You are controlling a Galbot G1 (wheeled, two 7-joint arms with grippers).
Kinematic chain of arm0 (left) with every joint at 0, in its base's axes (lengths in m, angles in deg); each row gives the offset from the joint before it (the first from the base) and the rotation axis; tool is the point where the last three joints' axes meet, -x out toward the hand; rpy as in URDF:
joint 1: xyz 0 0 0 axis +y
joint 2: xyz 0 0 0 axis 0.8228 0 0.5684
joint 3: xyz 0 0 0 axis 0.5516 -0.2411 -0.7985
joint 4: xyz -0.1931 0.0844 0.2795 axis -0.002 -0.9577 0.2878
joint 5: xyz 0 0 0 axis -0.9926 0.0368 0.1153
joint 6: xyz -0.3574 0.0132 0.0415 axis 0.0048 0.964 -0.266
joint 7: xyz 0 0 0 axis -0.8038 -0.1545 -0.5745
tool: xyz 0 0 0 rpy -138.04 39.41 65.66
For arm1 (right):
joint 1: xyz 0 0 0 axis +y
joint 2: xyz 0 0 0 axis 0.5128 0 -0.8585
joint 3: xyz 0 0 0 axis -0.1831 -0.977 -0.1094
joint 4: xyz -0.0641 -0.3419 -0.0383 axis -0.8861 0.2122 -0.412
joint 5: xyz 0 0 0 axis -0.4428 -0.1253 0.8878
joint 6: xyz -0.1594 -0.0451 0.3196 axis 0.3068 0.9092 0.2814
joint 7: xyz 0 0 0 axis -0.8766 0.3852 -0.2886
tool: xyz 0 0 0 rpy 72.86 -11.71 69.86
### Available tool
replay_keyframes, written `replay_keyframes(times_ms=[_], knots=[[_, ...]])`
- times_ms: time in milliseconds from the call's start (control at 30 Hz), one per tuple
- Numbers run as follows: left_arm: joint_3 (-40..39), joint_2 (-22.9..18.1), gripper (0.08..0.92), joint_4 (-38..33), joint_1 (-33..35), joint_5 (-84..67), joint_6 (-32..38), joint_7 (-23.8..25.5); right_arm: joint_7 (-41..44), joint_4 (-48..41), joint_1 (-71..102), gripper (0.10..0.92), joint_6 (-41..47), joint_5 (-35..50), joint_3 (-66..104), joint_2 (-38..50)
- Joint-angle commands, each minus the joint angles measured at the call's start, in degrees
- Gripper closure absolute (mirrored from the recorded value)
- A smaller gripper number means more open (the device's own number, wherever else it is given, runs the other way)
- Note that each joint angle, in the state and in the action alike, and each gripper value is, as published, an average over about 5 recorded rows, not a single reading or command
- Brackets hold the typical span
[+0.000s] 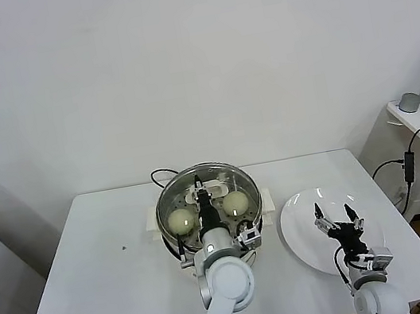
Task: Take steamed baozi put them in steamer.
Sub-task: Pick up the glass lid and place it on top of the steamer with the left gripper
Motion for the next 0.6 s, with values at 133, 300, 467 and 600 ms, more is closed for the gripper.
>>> replay_keyframes(times_ms=[133,300,467,600], knots=[[0.2,-2.8,0.873,0.2,0.5,0.9,-2.8,0.0,0.0,-0.1,-0.1,0.203,0.0,-0.1,0.0,-0.1],[0.3,-2.8,0.873,0.2,0.9,0.8,-2.8,-0.1,0.0,-0.3,-0.1,0.203,-0.1,-0.2,0.0,-0.1],[0.2,-2.8,0.873,0.2,1.1,0.7,-2.8,0.0,0.1,-0.3,-0.2,0.203,-0.1,-0.4,0.0,-0.2],[0.2,-2.8,0.873,0.3,1.0,0.5,-2.8,-0.2,0.1,-0.3,-0.2,0.203,-0.1,-0.4,0.0,-0.3]])
